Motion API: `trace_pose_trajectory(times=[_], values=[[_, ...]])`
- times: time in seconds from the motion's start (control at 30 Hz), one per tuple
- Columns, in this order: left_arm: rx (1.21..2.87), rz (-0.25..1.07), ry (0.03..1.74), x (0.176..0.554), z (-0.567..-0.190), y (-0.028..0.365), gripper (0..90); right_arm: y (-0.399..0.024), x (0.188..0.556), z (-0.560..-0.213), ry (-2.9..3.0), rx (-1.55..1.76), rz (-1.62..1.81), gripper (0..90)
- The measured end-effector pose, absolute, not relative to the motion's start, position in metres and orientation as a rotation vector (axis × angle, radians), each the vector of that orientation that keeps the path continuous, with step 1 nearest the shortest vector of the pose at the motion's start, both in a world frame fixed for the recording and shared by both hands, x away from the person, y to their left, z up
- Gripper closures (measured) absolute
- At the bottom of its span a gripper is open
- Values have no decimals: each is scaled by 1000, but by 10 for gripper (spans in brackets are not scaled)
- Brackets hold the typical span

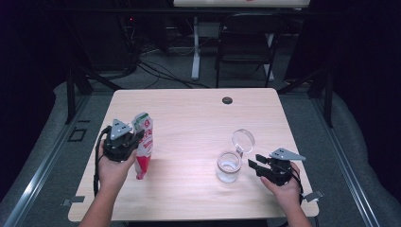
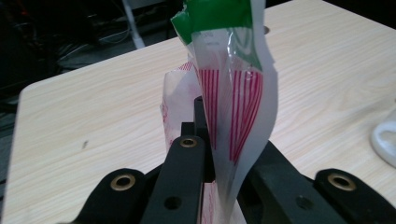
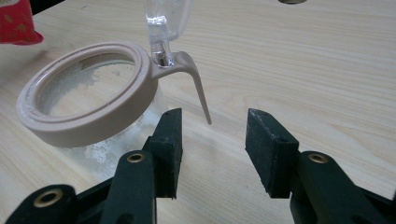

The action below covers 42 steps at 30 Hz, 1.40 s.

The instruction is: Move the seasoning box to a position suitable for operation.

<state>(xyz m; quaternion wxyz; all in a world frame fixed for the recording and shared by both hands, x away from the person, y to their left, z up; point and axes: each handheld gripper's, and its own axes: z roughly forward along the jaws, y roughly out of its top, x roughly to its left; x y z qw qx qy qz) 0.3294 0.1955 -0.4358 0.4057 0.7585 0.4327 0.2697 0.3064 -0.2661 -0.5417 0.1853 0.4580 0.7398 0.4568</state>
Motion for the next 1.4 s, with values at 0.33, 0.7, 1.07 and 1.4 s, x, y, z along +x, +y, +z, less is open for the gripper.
trace_pose_trajectory(times=[0.33,0.7,1.07,1.4], values=[[1970,645,990,331,-434,159,900,-267,306,-541,2079,1290,1292,561],[2027,590,889,331,-439,117,900,-268,306,-541,2079,1290,1291,561],[2059,533,800,322,-451,95,900,-268,306,-540,2074,1282,1283,552],[2094,477,731,304,-464,90,900,-267,302,-532,2032,1237,1281,519]])
